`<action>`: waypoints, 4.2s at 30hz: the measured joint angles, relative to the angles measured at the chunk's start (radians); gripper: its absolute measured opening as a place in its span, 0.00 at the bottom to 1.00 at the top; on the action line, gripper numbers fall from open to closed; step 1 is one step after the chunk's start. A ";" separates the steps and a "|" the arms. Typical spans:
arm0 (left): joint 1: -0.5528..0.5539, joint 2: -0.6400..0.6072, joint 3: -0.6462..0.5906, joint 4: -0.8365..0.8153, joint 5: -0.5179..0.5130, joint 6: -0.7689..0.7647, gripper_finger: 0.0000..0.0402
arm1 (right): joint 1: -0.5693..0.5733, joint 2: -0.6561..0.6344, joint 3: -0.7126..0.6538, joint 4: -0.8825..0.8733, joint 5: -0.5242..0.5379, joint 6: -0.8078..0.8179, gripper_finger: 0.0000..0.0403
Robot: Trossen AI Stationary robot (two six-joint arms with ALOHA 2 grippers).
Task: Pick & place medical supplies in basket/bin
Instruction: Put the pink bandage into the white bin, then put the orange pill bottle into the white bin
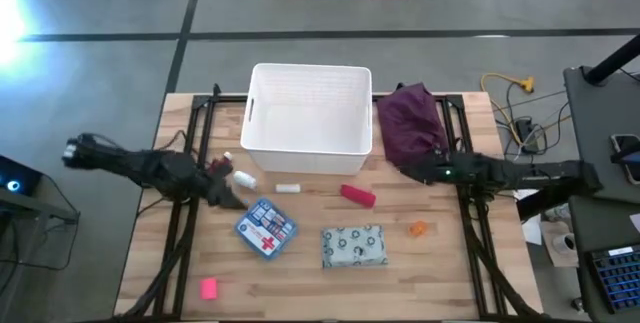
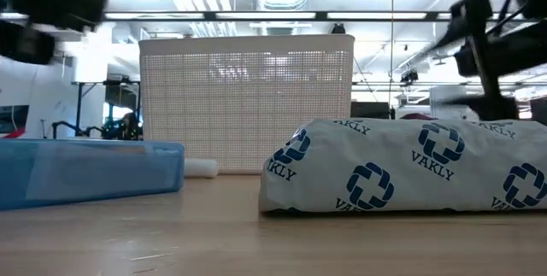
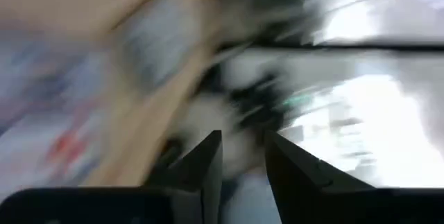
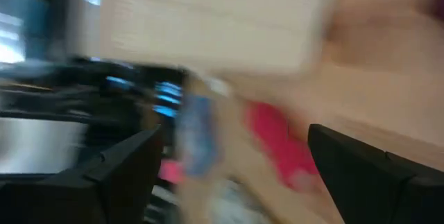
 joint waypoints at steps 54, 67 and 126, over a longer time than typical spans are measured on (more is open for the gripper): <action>-0.606 1.268 0.766 -0.656 0.334 -0.825 0.72 | -0.001 0.504 0.203 -0.253 -0.386 -0.346 0.85; -0.649 1.187 0.489 -0.248 0.284 -0.842 0.67 | -0.001 0.511 0.203 -0.246 -0.360 -0.330 0.85; 0.577 0.582 0.952 -0.475 -0.248 1.210 0.63 | 0.592 0.611 0.590 -0.825 0.019 -0.434 0.84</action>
